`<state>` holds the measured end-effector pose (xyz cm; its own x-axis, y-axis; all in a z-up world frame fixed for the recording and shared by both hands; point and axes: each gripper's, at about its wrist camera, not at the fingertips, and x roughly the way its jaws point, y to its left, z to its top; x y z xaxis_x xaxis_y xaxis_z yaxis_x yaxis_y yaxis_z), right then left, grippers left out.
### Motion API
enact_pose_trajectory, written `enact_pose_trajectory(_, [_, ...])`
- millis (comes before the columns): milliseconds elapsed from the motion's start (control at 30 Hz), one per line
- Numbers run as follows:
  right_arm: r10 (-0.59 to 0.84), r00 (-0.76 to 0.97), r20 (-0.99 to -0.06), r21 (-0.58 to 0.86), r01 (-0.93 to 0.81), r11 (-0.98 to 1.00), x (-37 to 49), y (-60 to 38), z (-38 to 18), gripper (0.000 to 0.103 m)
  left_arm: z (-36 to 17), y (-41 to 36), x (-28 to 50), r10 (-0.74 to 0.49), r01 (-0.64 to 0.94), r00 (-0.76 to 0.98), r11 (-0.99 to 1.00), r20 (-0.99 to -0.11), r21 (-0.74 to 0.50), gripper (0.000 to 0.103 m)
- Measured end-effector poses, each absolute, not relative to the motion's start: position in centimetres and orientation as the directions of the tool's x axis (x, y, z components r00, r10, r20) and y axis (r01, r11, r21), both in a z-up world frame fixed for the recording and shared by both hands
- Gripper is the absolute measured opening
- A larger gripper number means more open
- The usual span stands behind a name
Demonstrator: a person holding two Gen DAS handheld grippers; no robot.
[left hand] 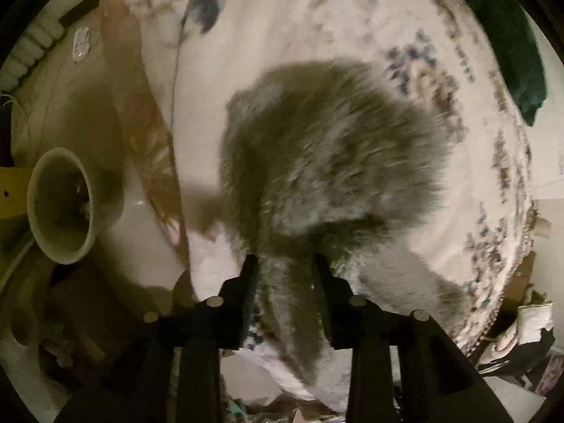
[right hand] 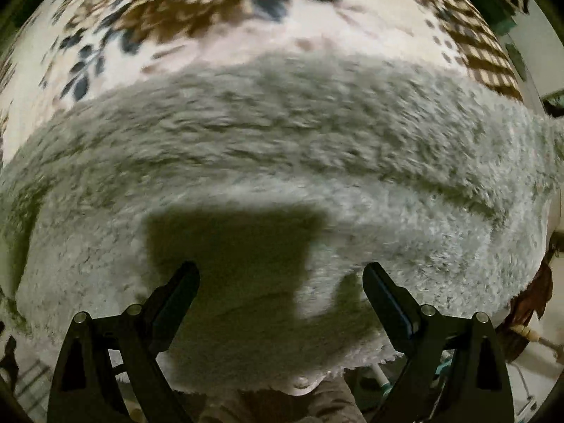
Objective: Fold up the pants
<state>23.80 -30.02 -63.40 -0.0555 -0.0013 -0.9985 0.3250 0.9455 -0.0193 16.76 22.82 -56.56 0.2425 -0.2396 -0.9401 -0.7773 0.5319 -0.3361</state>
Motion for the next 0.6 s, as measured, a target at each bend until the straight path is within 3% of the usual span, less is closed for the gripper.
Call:
enact_pose_trajectory(100, [0.009, -0.048, -0.999, -0.005, 0.298, 0.954, 24.2, -28.5, -63.1, 0.096, -54.8, 22.7, 18.1, -0.202, -0.744, 0.311, 0.557, -0.929, -0.370, 0.067])
enact_pose_trajectory(233, [0.024, -0.050, -0.998, 0.010, 0.273, 0.962, 25.1, -26.2, -63.0, 0.096, -54.9, 22.0, 22.3, -0.191, -0.704, 0.346, 0.594, -0.918, -0.389, 0.069])
enact_pose_trajectory(367, [0.033, -0.051, -0.998, 0.020, 0.239, 0.971, 25.8, -24.4, -63.0, 0.096, -57.9, 21.0, 26.1, -0.145, -0.644, 0.224, 0.720, -0.964, -0.258, 0.068])
enact_pose_trajectory(400, [0.028, -0.052, -0.998, 0.015, 0.227, 0.974, 26.0, -23.9, -63.0, 0.096, -58.6, 20.9, 26.1, -0.140, -0.647, 0.210, 0.722, -0.968, -0.245, 0.051])
enact_pose_trajectory(433, [0.027, -0.053, -0.998, 0.015, 0.219, 0.976, 26.4, -23.0, -63.0, 0.096, -59.2, 21.8, 25.0, -0.122, -0.666, 0.193, 0.713, -0.974, -0.221, 0.022])
enact_pose_trajectory(467, [0.030, -0.054, -0.998, 0.018, 0.215, 0.976, 26.7, -22.6, -62.9, 0.096, -59.3, 22.7, 23.8, -0.113, -0.684, 0.194, 0.696, -0.974, -0.217, 0.018])
enact_pose_trajectory(600, [0.058, -0.032, -0.998, 0.051, 0.183, 0.982, 28.6, -22.0, -61.8, 0.096, -59.3, 26.9, 18.1, -0.125, -0.809, 0.180, 0.545, -0.976, -0.219, 0.018])
